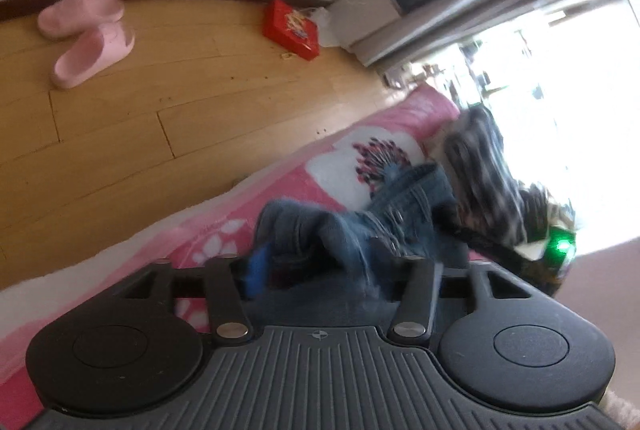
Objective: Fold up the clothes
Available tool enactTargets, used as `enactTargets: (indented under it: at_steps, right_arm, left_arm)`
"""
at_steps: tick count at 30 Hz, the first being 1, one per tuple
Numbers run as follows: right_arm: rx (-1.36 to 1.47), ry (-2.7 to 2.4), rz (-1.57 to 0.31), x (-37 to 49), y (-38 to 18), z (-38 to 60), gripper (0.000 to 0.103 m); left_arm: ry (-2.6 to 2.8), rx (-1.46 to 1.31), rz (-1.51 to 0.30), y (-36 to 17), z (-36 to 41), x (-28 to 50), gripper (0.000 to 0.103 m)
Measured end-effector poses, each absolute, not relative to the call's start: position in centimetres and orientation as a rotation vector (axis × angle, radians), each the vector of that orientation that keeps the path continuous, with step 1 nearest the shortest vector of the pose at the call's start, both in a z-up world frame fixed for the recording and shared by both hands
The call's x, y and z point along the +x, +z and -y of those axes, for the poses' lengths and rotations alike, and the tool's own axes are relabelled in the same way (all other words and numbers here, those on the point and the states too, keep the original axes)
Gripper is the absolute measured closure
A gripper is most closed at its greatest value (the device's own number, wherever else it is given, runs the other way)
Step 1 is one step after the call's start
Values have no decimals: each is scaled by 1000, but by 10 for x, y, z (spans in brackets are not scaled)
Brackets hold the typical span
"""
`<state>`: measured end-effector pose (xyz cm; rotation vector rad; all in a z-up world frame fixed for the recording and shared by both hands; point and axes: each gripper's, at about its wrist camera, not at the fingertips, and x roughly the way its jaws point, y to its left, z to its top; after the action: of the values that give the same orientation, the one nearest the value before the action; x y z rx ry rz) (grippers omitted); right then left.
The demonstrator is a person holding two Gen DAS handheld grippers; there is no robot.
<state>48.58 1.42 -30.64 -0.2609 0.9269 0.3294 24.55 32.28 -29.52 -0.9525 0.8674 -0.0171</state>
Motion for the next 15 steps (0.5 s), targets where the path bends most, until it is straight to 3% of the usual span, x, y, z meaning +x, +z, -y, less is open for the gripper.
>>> enactTargets:
  at_steps: [9,15]
  right_arm:
    - [-109,208,-809,353,-205,162,26]
    - [64,-123,-960,222,-218,307,26]
  left_arm:
    - [-59,-760,-867,-254,-288,218,38]
    - [-250,-594,-841,-218,-213,238,38]
